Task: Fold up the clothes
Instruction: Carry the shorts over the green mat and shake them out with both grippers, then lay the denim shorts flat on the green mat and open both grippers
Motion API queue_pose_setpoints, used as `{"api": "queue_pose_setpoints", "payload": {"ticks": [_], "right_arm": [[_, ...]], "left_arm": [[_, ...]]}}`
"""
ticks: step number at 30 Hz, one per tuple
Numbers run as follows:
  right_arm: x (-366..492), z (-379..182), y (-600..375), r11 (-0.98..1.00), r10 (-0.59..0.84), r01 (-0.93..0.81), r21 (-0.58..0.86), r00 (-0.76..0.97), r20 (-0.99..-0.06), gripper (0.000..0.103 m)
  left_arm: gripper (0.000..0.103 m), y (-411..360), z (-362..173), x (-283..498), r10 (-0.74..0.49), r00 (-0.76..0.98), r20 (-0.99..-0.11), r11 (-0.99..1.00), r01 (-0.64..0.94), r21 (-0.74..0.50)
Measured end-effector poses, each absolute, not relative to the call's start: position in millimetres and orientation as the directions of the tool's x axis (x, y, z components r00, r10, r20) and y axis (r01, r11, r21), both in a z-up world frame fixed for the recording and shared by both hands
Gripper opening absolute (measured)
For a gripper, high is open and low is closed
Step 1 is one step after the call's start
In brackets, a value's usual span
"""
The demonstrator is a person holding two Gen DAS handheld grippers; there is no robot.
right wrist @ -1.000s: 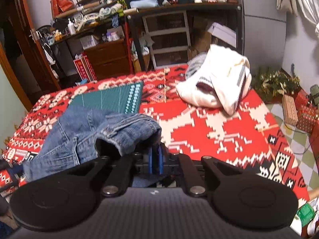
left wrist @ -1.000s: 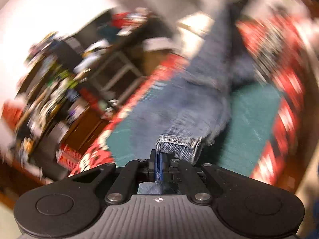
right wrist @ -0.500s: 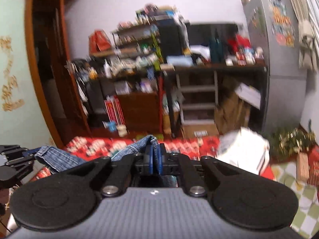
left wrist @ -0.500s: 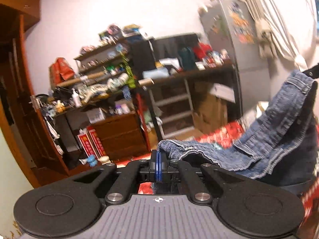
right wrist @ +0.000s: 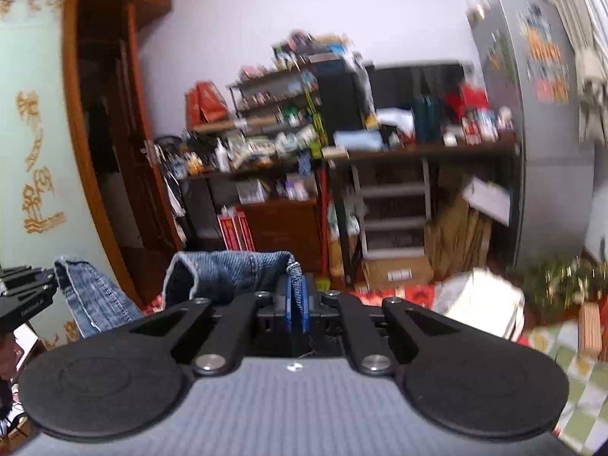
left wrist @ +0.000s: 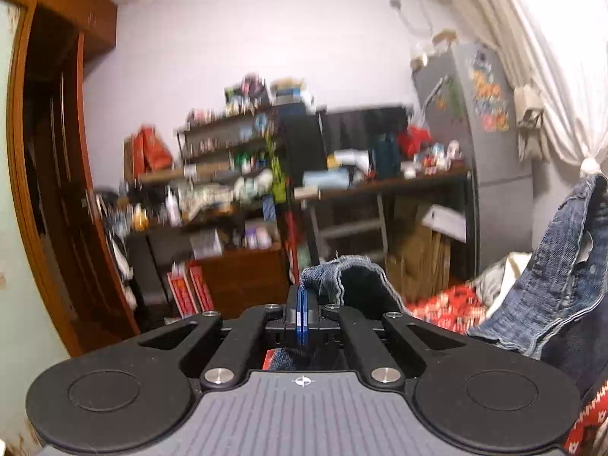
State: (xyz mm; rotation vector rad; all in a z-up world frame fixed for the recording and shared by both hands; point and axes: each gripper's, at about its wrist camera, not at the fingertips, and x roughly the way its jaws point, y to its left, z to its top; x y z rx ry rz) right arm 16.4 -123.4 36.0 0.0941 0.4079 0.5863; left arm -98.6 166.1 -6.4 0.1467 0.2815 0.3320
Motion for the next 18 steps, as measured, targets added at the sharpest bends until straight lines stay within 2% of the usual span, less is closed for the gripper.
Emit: {"api": "queue_pose_setpoints", "payload": {"ticks": [8,11,18], "right_arm": [[69.5,-59.4,-103.3,0.846,0.525,-0.478,0.235,0.674,-0.519,0.006],[88.8,-90.8,-93.1,0.857,0.503,-0.462,0.228,0.654,-0.565,0.006],[151.5,-133.6,-75.5,0.877,0.474,-0.403,0.262,0.635,-0.610,0.006]], "left_arm": [[0.001,171.7,-78.6,-59.7,0.317,0.849,-0.422,0.948,-0.273,0.164],[0.001,176.1,-103.0,-42.7,0.325,0.825,-0.463,0.946,-0.271,0.181],[0.001,201.4,-126.3,1.8,0.358,0.771,-0.527,0.932,-0.335,0.142]]}}
